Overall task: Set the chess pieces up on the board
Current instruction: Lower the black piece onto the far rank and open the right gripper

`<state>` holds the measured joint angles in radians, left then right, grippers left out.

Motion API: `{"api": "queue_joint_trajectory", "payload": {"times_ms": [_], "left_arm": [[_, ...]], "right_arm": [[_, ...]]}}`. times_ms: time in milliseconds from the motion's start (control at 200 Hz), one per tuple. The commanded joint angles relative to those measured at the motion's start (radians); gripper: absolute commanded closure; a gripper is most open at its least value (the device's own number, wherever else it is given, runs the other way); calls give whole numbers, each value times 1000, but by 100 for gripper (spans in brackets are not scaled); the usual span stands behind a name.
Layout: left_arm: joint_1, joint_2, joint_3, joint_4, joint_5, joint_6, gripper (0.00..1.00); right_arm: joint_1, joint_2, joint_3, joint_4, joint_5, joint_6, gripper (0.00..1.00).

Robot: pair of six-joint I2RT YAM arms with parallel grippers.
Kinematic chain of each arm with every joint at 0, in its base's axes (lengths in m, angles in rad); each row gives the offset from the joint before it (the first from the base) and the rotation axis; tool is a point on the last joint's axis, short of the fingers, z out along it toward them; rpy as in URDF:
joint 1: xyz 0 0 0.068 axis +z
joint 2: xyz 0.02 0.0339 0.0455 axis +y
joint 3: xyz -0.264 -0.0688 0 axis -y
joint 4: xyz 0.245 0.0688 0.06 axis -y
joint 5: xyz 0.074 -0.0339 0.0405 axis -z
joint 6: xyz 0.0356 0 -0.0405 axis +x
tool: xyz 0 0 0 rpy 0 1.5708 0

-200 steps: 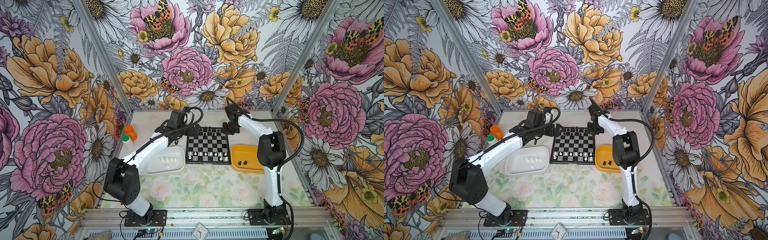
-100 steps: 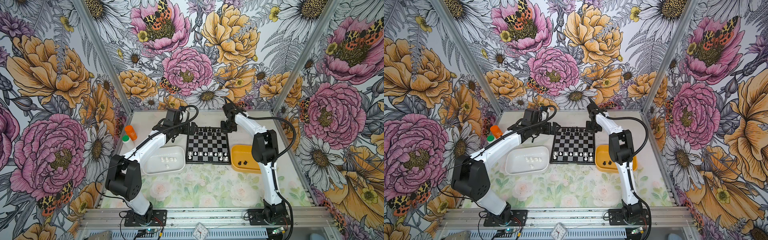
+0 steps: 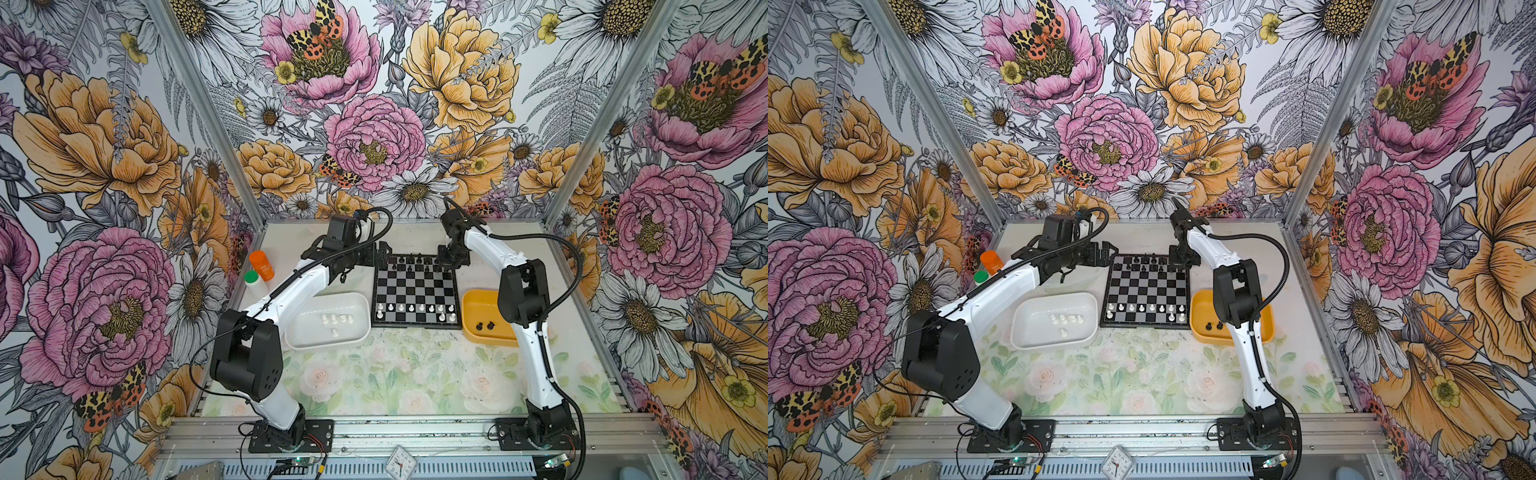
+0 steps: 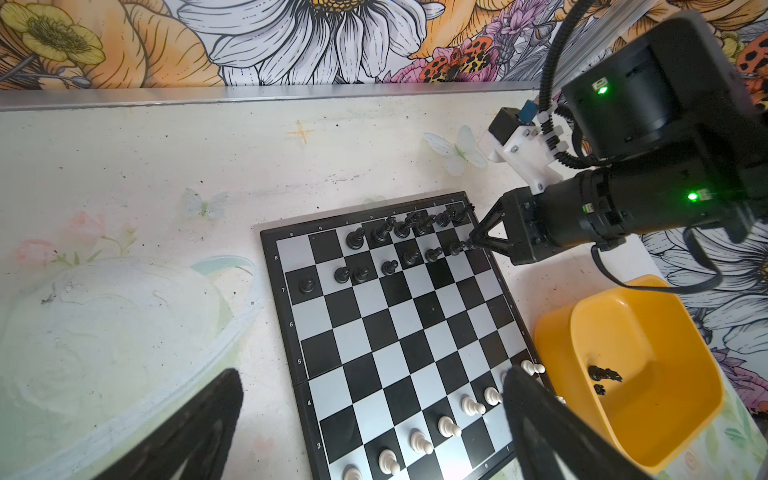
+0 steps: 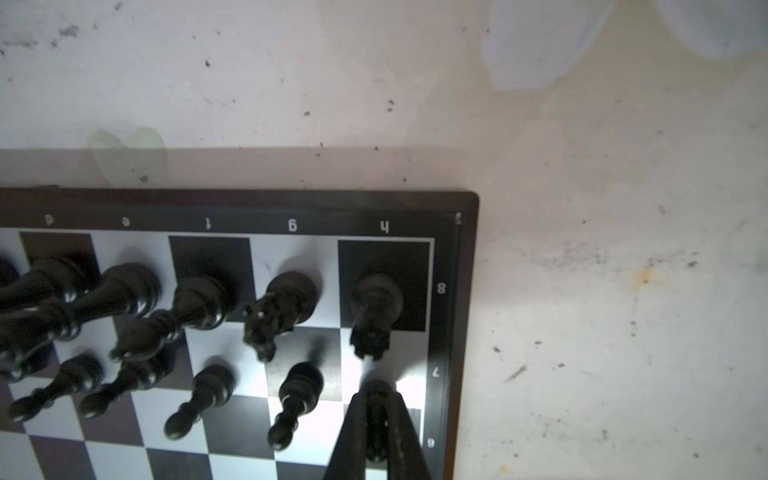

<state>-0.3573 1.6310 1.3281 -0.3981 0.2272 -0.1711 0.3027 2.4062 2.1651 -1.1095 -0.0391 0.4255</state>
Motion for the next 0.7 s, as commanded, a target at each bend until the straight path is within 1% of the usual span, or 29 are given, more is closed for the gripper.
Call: {"api": "queue_joint_trajectory", "payload": {"times_ms": [0,145,400,470,520,560,695], "left_arm": [[12,7,21,23,24,22,1],[12,5,20,23,24,19,1],[13,-5,15,22,18,15,1],[12,-11,10,24,14,14,1],[12,-14,10,23,12,14,1],[12,-16,7,23,13,13,1],[11,-21,7,26,8,12,1]], "right_arm": [[7,18,36,-13,1,2,88],[9,15,37,-15,0,1,81],[8,18,63,-15,0,-1,76],[7,15,68,-15,-1,-2,71],[8,10,70,-13,2,-4,70],[7,6,72,-14,5,-5,67],[5,-14,79,-14,14,-13,64]]}}
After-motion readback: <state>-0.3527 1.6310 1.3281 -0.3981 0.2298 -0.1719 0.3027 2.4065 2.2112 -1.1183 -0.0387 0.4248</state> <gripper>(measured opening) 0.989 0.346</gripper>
